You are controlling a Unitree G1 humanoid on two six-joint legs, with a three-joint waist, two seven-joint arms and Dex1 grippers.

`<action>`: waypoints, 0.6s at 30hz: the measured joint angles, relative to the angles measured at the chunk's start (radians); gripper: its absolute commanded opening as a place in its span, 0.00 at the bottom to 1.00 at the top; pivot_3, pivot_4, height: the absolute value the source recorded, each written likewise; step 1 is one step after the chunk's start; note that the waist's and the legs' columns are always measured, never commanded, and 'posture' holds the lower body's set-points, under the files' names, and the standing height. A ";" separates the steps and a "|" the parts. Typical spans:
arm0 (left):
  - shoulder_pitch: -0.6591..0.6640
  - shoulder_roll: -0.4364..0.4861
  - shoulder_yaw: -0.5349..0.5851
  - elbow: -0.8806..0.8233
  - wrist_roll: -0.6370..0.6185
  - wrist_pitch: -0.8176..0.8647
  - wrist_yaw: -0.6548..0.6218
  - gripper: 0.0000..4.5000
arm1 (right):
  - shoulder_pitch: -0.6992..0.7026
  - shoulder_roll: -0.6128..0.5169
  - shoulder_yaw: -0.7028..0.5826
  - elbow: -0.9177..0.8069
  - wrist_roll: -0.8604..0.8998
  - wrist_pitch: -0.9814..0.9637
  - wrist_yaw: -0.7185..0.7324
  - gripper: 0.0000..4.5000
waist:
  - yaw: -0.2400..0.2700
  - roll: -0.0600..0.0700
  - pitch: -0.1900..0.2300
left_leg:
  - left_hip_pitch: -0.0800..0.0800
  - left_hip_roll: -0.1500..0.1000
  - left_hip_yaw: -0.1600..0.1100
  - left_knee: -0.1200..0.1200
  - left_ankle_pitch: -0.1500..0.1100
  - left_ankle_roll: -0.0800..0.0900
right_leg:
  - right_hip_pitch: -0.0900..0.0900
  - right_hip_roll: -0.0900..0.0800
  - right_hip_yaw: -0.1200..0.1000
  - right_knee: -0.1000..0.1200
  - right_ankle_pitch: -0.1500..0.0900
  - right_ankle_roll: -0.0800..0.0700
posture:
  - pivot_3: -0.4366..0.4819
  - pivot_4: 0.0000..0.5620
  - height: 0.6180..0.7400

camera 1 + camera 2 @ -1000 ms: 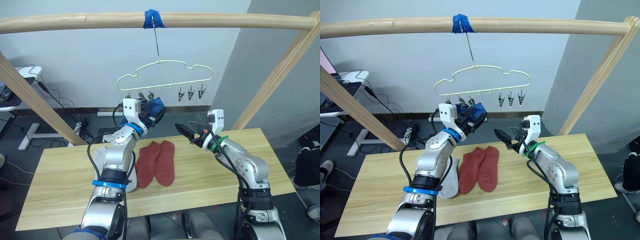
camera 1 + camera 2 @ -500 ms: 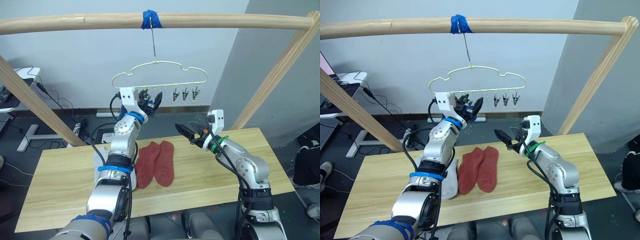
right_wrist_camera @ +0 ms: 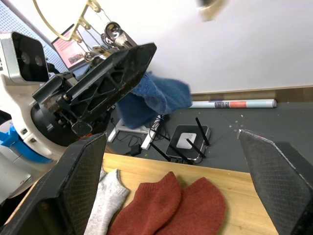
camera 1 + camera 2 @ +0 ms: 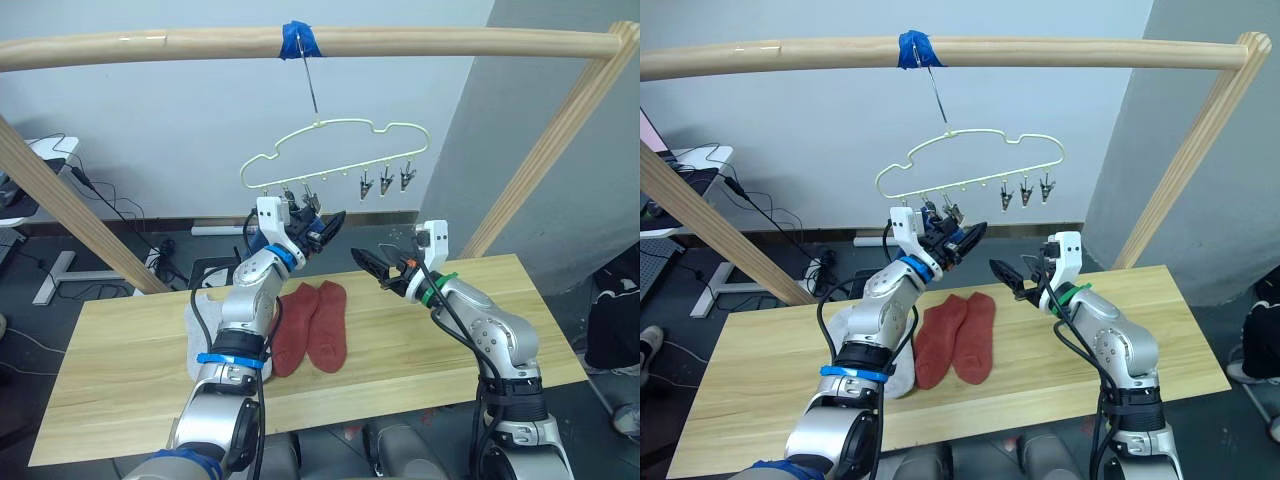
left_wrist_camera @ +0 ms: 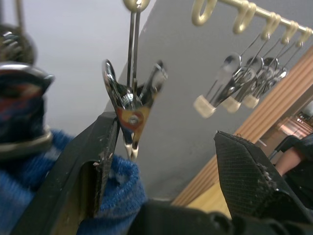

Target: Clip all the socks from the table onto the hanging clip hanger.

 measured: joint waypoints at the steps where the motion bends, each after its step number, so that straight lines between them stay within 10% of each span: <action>1: 0.004 0.003 0.002 -0.018 0.000 0.008 0.004 0.75 | 0.000 0.001 0.000 0.000 0.000 0.000 0.000 1.00 | 0.001 0.000 0.000 | 0.000 0.000 0.000 0.000 0.000 0.000 | 0.000 0.000 0.000 0.001 0.000 0.000 | 0.38 0.22 1.00; 18: 0.101 0.023 -0.024 -0.085 0.026 0.118 0.025 0.75 | -0.011 0.005 0.001 0.003 -0.001 -0.003 0.002 1.00 | 0.006 0.000 0.000 | 0.002 -0.006 -0.003 0.000 0.003 0.002 | 0.000 -0.005 -0.001 0.008 0.000 0.000 | 0.38 0.21 1.00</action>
